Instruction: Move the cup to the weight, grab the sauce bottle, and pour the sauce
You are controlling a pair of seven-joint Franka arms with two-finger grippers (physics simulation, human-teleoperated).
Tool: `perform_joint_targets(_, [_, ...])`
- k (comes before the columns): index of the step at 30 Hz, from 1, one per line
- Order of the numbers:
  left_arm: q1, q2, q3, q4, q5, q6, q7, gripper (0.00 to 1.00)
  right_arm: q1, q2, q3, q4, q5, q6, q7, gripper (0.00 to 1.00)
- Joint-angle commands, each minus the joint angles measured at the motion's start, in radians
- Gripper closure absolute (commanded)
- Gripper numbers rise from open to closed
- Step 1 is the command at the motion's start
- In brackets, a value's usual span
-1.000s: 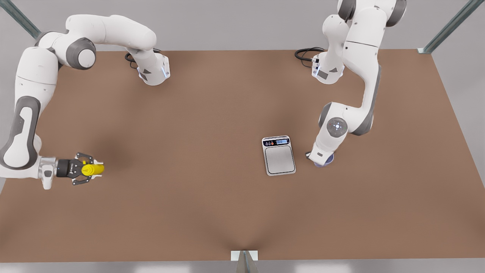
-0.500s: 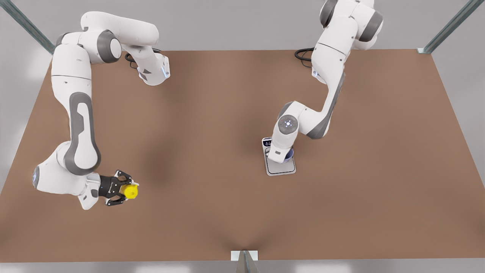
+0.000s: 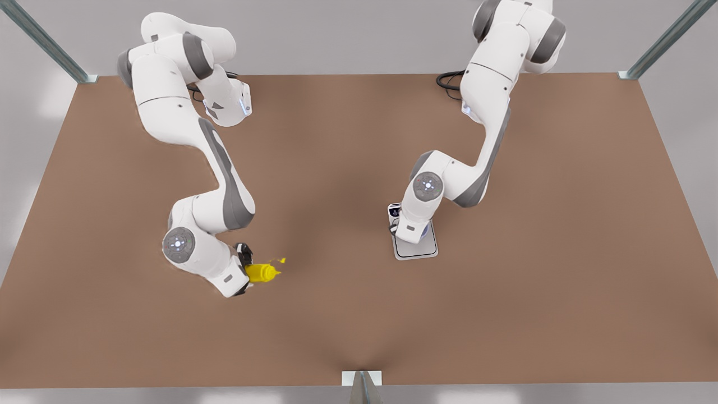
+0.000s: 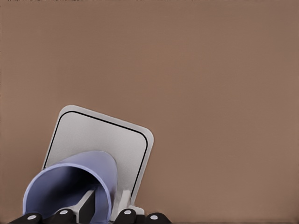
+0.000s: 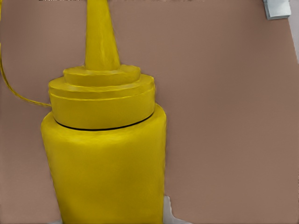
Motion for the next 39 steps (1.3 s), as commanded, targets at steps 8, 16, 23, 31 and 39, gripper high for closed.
perform_joint_targets(8, [0.020, -0.108, 0.226, 0.087, -0.150, -0.251, 0.199, 0.22, 0.185, 0.006, 0.001, -0.002, -0.244, 0.016, 0.279, 0.43])
perform_joint_targets(16, [0.396, -0.276, 0.283, 0.199, -0.177, -0.514, 0.775, 0.00, 0.423, 0.030, 0.004, -0.003, -0.440, -0.038, 0.344, 0.44])
perform_joint_targets(23, [0.519, -0.342, 0.014, 0.182, 0.021, -0.589, 0.901, 0.00, 0.496, 0.075, 0.004, 0.021, -0.568, 0.175, 0.275, 0.44])
perform_joint_targets(31, [0.623, -0.329, -0.079, 0.183, 0.028, -0.604, 0.905, 0.00, 0.578, 0.193, -0.042, 0.218, -0.681, 0.011, 0.526, 0.44])
perform_joint_targets(39, [0.560, -0.333, 0.060, 0.189, 0.022, -0.622, 0.907, 0.00, 0.604, 0.271, -0.040, 0.321, -0.818, 0.031, 0.523, 0.44])
